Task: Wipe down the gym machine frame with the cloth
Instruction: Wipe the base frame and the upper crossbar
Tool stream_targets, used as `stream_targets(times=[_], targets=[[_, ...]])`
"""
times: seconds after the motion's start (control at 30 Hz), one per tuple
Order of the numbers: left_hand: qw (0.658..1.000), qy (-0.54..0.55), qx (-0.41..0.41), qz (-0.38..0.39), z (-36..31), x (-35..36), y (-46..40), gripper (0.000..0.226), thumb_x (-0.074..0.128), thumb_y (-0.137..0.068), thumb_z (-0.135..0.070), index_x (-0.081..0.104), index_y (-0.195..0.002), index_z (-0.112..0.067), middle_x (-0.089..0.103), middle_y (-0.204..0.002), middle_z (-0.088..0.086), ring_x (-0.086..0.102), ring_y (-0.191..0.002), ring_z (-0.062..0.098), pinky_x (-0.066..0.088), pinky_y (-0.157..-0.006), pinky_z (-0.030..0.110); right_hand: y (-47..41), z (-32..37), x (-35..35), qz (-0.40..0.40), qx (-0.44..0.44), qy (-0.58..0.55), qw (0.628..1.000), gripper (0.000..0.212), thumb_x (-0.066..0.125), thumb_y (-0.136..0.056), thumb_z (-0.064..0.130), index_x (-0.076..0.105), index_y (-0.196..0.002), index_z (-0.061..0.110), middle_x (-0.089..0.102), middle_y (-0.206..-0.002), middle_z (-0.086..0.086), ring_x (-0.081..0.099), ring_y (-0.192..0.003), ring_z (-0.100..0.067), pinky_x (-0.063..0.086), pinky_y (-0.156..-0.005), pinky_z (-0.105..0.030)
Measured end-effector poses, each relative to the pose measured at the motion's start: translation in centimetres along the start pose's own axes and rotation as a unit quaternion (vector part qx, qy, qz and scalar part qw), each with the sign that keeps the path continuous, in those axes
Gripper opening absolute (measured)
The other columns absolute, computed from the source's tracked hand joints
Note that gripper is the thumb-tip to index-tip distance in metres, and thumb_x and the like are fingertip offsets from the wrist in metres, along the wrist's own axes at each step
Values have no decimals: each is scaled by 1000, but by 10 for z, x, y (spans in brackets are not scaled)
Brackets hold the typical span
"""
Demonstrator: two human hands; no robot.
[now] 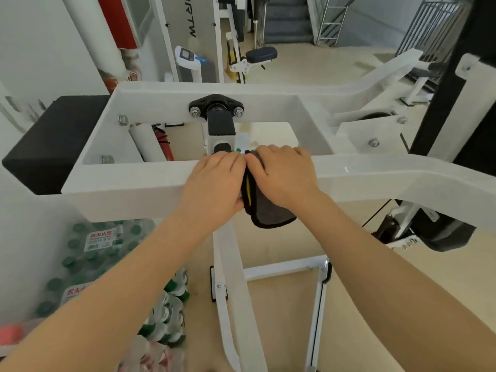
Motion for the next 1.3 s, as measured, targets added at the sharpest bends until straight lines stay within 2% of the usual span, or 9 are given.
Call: stream_targets(times=[0.17,0.3,0.47,0.63,0.8,0.97,1.07,1.2,1.3], targets=[[1000,13,-20,19,3,0,-6,55,82,-58,-21,63,-104,1,68,-98,18,65,-88,37,51,-77,45,11,-40,-5,-20,-56,5,998,73,2,-83,57,58,-105,16,63,-94,-2,57,-91,-27,34,-82,-36],[999,21,-29,7,0,1,-2,53,80,-61,-22,64,-107,-1,67,-104,14,64,-92,36,50,-80,45,21,-90,-7,-24,-38,-31,999,64,15,-89,51,62,-107,13,66,-93,-6,59,-88,-29,37,-82,-35],[999,31,-37,23,2,-3,-4,52,73,-62,-26,64,-108,-4,68,-104,13,64,-91,37,50,-79,47,18,-45,-4,-73,-39,-3,997,56,25,-88,50,65,-93,10,67,-83,-6,62,-76,-31,41,-73,-35],[996,32,-50,59,2,-5,-4,57,56,-64,-28,60,-115,-4,65,-109,13,60,-99,37,47,-84,45,23,-20,-4,-124,-116,-8,985,58,31,-91,51,65,-111,9,70,-102,-5,65,-92,-26,42,-87,-36],[989,28,-86,116,-5,-2,-3,77,33,-70,-47,40,-136,-9,43,-138,8,34,-128,30,27,-105,40,44,-84,-5,-170,0,-1,985,50,33,-96,41,65,-113,7,68,-111,-7,63,-105,-27,34,-91,-35],[995,57,-43,67,-30,-2,-15,71,34,-72,-46,50,-128,-6,56,-123,13,48,-120,36,35,-100,50,61,-129,-12,-180,118,54,975,45,32,-97,30,61,-118,2,64,-120,-11,50,-124,-32,22,-103,-37],[996,68,-5,60,-57,5,-27,61,37,-71,-43,59,-114,-5,62,-111,15,59,-104,35,46,-89,46,53,-94,-12,-169,48,-6,984,44,34,-92,25,61,-118,1,64,-119,-14,58,-115,-32,32,-99,-38],[990,112,-12,90,-69,4,-47,53,38,-71,-44,62,-100,-6,63,-99,10,59,-95,32,47,-82,39,52,-80,-8,-119,-21,-41,992,49,31,-93,29,57,-126,5,60,-127,-9,55,-119,-27,26,-100,-32],[993,92,20,76,-79,2,-52,53,39,-82,-42,55,-122,-11,58,-117,8,54,-108,31,43,-90,38,58,-116,-6,-98,22,25,995,52,28,-94,34,56,-127,6,57,-131,-9,50,-125,-26,24,-103,-35]])
Point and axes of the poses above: each hand's wrist, its own y-axis away from the middle knuckle, its own x-axis out of the palm, z = x × y, the point moved 7 cm from there along -y, towards the middle knuckle
